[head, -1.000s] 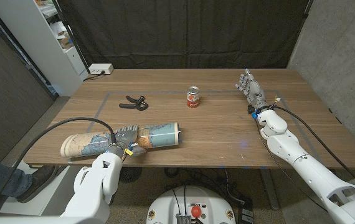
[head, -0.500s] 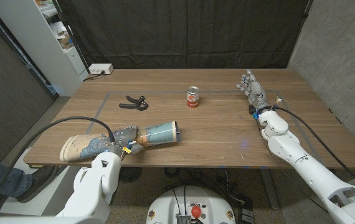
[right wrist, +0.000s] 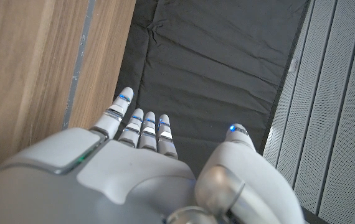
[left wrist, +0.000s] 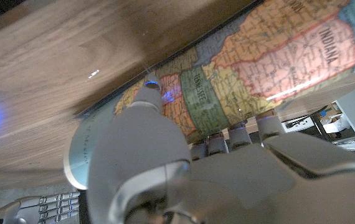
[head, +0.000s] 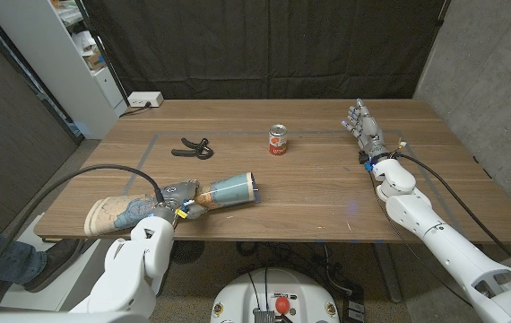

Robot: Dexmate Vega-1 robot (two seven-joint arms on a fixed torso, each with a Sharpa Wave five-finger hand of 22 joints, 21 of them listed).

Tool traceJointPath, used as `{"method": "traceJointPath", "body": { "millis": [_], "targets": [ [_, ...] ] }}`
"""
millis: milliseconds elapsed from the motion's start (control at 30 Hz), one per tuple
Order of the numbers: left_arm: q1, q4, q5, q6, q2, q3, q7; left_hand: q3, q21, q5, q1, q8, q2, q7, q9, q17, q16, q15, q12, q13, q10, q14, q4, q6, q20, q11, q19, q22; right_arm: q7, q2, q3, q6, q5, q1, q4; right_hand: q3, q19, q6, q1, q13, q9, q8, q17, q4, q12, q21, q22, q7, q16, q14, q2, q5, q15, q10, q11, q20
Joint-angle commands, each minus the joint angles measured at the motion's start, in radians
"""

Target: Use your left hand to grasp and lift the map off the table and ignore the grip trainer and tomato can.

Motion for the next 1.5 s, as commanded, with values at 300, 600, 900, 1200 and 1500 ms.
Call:
{"method": "traceJointPath", "body": {
  "millis": [300,600,900,1200,1500],
  "targets": [
    [-0.079,-0.089,-0.034,0.161,0.159,0.085,-0.022,0.002,0.0,0.002,0.007,0.002,0.005,-0.002,0.004,0.001,0.001,-0.005,0.003,0.004,0.013,0.02,0.004,0.016,-0.064,-0.004,0.073,-0.001,-0.007,0.001,0.01,0.015,0.008,-0.021,-0.031,-0.005,0.003,0.003,-0.002,0.006,0.005,-0.003,0.001,0.002,0.003,-0.002,0.002,-0.002,0.002,0.012,0.009,0.005,0.0,0.009,-0.002,0.004],
    [-0.089,-0.13,-0.029,0.215,0.212,0.111,-0.018,0.002,-0.003,0.003,0.012,0.006,0.011,-0.002,0.004,0.001,0.005,-0.011,0.007,0.005,0.033,0.038,0.005,0.039,-0.064,-0.003,0.076,-0.002,-0.013,-0.002,0.017,0.025,0.01,-0.038,-0.054,-0.005,0.005,0.002,-0.002,0.006,0.005,-0.003,0.001,0.002,0.003,-0.002,0.002,-0.001,0.002,0.013,0.01,0.005,0.002,0.009,-0.001,0.003],
    [-0.101,-0.161,-0.03,0.258,0.255,0.139,-0.013,0.001,-0.004,0.003,0.015,0.006,0.012,-0.005,0.003,0.001,0.004,-0.013,0.007,0.005,0.041,0.046,0.005,0.049,-0.064,-0.007,0.081,-0.003,-0.018,-0.007,0.022,0.029,0.009,-0.054,-0.077,-0.005,0.006,0.003,-0.001,0.006,0.005,-0.003,0.001,0.001,0.002,-0.003,0.002,0.002,0.003,0.014,0.011,0.005,0.001,0.008,-0.002,0.003],
    [-0.11,-0.188,-0.062,0.277,0.295,0.145,0.007,-0.002,-0.005,0.003,0.015,0.003,0.01,-0.006,0.003,0.0,0.002,-0.015,0.005,0.005,0.044,0.047,0.005,0.051,-0.064,-0.01,0.084,-0.003,-0.02,-0.01,0.025,0.03,0.01,-0.065,-0.089,-0.006,0.007,0.004,-0.001,0.006,0.005,-0.003,0.001,0.001,0.002,-0.005,0.002,0.002,0.002,0.014,0.011,0.005,0.002,0.008,-0.001,0.002],
    [-0.1,-0.207,-0.157,0.248,0.338,0.108,0.078,-0.003,-0.008,0.003,0.016,0.001,0.01,-0.011,0.003,0.0,0.0,-0.02,0.003,0.005,0.045,0.049,0.005,0.055,-0.064,-0.015,0.083,-0.004,-0.021,-0.009,0.027,0.034,0.01,-0.068,-0.091,-0.007,0.007,0.005,-0.002,0.006,0.005,-0.003,0.001,0.001,0.002,-0.005,0.002,0.003,0.002,0.014,0.011,0.005,0.001,0.009,-0.002,0.003]
  ]
}}
